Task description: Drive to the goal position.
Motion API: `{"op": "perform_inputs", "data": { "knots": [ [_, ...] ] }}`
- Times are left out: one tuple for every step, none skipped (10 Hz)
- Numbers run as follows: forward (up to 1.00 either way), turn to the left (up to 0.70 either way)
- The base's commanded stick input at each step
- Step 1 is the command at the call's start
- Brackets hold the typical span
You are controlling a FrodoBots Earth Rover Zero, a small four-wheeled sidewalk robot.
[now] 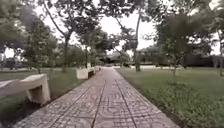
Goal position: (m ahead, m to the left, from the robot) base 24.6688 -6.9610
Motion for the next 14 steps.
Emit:
{"op": "perform_inputs", "data": {
  "knots": [
    [1.0, 0.0],
    [1.0, 0.0],
    [1.0, 0.0],
    [1.0, 0.0],
    [1.0, 0.0],
    [1.0, 0.0],
    [1.0, 0.0],
    [1.0, 0.0],
    [1.0, 0.0],
    [1.0, 0.0],
    [1.0, 0.0],
    [1.0, 0.0],
    [1.0, 0.0],
    [1.0, 0.0]
  ]
}}
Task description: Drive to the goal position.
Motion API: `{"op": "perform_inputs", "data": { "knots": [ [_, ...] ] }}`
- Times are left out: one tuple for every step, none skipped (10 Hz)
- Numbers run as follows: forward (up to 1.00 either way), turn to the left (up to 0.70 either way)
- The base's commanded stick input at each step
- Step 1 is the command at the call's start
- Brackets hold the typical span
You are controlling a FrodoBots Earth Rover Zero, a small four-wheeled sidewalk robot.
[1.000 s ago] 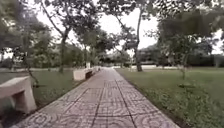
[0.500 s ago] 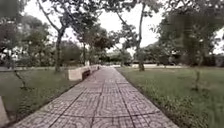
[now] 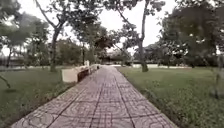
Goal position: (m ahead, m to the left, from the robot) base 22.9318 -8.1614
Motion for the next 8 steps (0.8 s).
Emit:
{"op": "perform_inputs", "data": {
  "knots": [
    [1.0, 0.0],
    [1.0, 0.0],
    [1.0, 0.0],
    [1.0, 0.0],
    [1.0, 0.0],
    [1.0, 0.0],
    [1.0, 0.0],
    [1.0, 0.0]
  ]
}}
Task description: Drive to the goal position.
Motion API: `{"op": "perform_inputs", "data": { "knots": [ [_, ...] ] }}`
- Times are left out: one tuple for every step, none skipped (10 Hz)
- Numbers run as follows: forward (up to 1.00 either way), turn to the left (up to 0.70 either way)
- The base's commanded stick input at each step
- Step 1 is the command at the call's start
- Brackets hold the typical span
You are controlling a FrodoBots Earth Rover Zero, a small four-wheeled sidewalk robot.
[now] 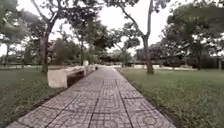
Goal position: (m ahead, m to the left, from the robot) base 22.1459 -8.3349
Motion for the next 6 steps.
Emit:
{"op": "perform_inputs", "data": {
  "knots": [
    [1.0, 0.0],
    [1.0, 0.0],
    [1.0, 0.0],
    [1.0, 0.0],
    [1.0, 0.0],
    [1.0, 0.0]
  ]
}}
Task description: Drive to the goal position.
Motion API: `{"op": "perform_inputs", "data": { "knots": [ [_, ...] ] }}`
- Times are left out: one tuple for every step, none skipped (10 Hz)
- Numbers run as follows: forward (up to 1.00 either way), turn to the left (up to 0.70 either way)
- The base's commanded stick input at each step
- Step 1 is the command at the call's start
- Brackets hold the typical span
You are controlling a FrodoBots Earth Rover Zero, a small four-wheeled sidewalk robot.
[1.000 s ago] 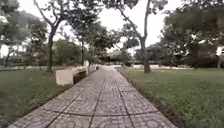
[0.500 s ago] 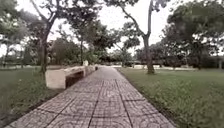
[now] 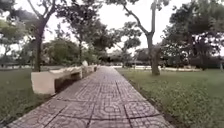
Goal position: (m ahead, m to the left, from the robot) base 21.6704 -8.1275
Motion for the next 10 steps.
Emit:
{"op": "perform_inputs", "data": {
  "knots": [
    [1.0, 0.0],
    [1.0, 0.0],
    [1.0, 0.0],
    [1.0, 0.0],
    [1.0, 0.0],
    [1.0, 0.0],
    [1.0, 0.0],
    [1.0, 0.0],
    [1.0, 0.0],
    [1.0, 0.0]
  ]
}}
